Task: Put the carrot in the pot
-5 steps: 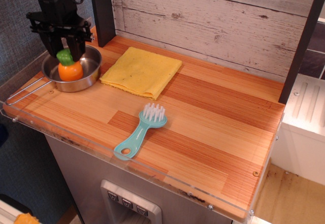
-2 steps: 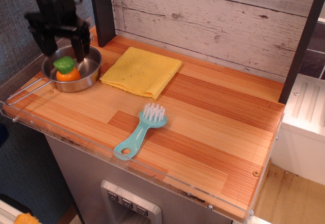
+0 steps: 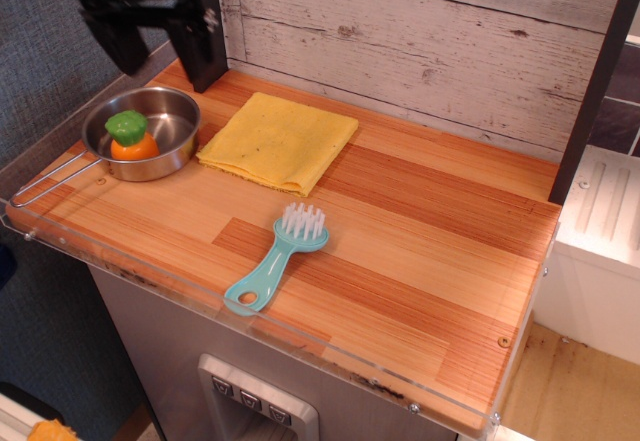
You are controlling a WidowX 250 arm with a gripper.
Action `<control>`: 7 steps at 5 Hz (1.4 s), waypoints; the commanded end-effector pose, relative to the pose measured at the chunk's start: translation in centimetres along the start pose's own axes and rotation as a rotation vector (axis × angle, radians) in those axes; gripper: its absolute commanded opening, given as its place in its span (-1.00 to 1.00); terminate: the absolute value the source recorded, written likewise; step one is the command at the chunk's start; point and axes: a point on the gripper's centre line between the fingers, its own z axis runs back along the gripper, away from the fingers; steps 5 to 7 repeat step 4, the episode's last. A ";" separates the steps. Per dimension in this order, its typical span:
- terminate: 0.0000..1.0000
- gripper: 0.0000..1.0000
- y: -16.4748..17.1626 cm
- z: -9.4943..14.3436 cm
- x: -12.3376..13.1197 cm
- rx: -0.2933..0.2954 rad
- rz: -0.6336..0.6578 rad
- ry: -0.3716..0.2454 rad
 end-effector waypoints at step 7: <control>1.00 1.00 -1.5 -2.0 0.0 0.116 -0.164 0.119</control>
